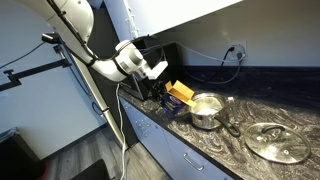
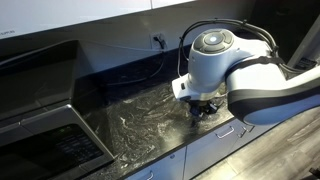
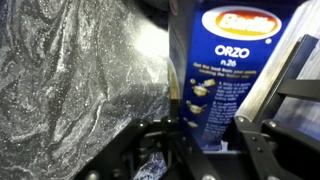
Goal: Pour the contents in the box into the pot
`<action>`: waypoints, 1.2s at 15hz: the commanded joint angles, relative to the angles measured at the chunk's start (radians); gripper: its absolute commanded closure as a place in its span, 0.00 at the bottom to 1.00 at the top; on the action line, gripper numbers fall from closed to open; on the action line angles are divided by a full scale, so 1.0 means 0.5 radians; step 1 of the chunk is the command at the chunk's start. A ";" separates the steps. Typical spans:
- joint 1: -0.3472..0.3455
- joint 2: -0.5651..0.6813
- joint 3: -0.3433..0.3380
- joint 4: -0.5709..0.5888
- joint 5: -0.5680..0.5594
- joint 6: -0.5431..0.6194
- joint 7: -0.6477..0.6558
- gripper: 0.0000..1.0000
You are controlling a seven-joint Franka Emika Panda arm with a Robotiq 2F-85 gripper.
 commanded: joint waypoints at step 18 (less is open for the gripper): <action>-0.339 -0.260 0.005 0.117 1.723 -0.161 -1.660 0.87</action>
